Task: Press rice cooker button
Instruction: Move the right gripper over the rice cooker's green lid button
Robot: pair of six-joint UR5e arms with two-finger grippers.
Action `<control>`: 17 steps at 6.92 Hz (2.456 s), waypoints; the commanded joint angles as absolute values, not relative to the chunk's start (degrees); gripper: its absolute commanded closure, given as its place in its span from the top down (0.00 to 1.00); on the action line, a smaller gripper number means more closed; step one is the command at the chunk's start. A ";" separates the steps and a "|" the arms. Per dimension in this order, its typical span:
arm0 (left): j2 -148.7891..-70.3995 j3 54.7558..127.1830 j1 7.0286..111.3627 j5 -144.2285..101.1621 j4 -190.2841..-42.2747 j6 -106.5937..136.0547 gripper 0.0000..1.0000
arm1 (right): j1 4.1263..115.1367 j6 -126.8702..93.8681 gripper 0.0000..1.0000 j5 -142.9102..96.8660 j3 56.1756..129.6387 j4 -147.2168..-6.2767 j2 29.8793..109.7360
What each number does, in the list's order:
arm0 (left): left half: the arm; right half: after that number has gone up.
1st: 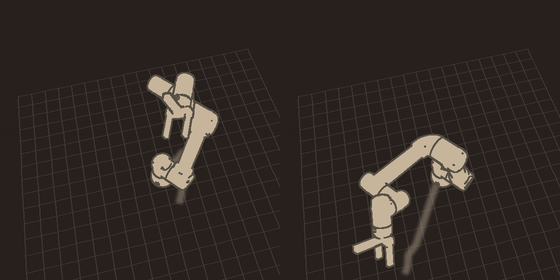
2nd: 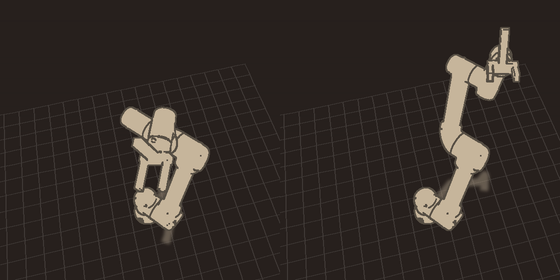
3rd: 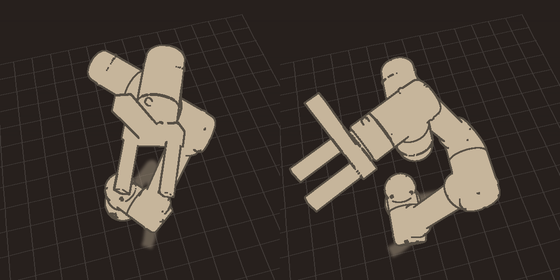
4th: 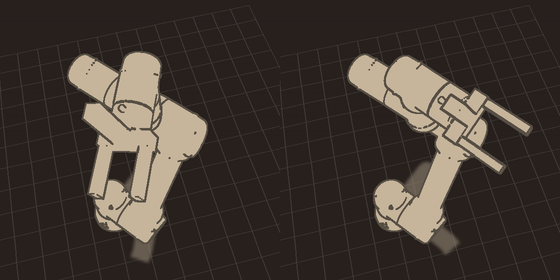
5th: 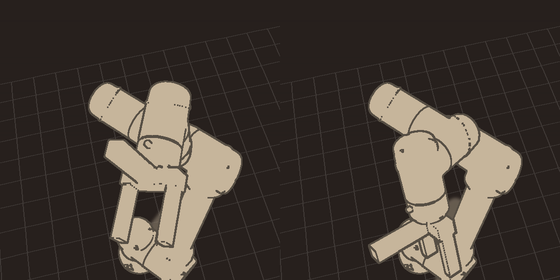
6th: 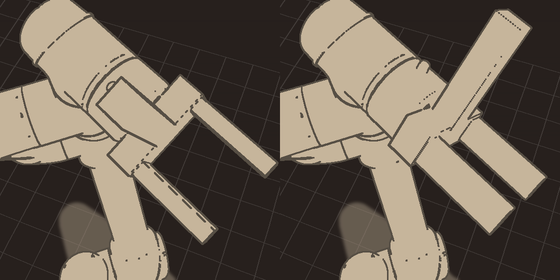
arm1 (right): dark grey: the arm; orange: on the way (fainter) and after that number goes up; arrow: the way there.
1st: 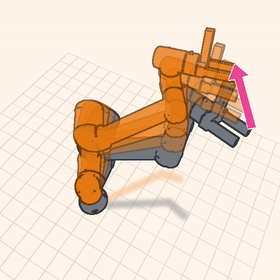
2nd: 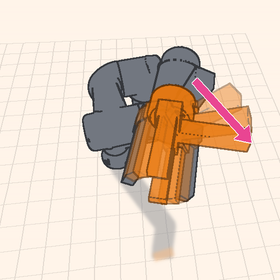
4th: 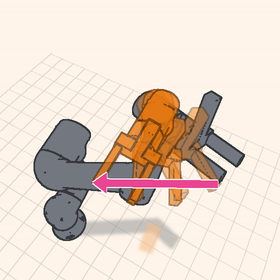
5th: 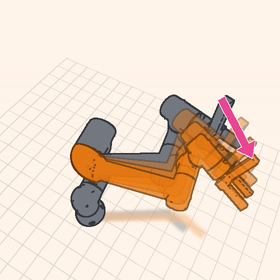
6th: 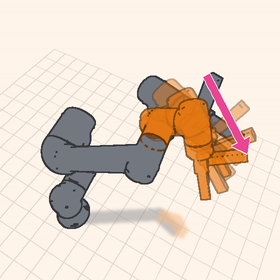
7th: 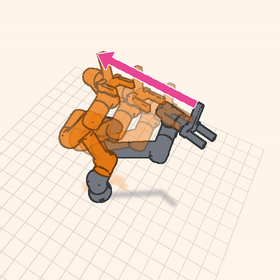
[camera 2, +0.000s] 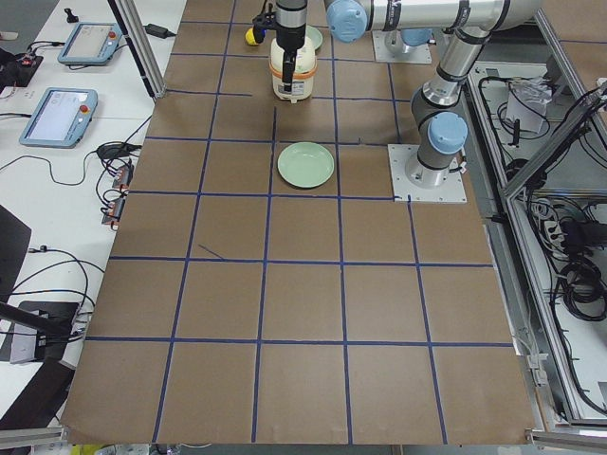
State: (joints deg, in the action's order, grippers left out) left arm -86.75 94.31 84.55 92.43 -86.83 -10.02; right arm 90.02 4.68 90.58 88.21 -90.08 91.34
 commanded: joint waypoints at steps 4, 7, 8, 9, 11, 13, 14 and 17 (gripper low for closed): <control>-86.75 94.31 84.55 92.37 -86.84 -10.02 1.00 | 94.64 3.61 0.04 88.17 88.33 -87.62 89.66; -86.75 94.31 84.55 92.37 -86.84 -10.02 1.00 | 98.96 1.41 0.04 88.50 88.51 -91.75 85.79; -86.75 94.31 84.55 92.37 -86.84 -10.02 1.00 | 99.05 1.32 0.04 88.51 88.59 -94.37 84.13; -86.75 94.31 84.55 92.37 -86.84 -10.02 1.00 | 99.05 1.32 0.04 88.33 88.16 -95.18 82.55; -86.75 94.31 84.55 92.37 -86.84 -10.02 1.00 | 101.32 0.71 0.04 88.42 89.47 -97.29 80.69; -86.75 94.31 84.55 92.46 -86.84 -10.02 1.00 | 103.44 0.18 0.04 90.34 91.39 -99.57 80.33; -86.75 94.31 84.55 92.37 -86.84 -10.02 1.00 | 103.45 0.09 0.04 90.53 93.32 -102.97 80.68; -86.75 94.31 84.55 92.37 -86.84 -10.02 1.00 | 103.54 0.26 0.04 90.53 95.88 -103.79 80.86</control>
State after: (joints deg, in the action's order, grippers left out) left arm -86.75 94.31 84.55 92.41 -86.84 -10.02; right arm 103.49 0.14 90.55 94.79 -103.25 80.86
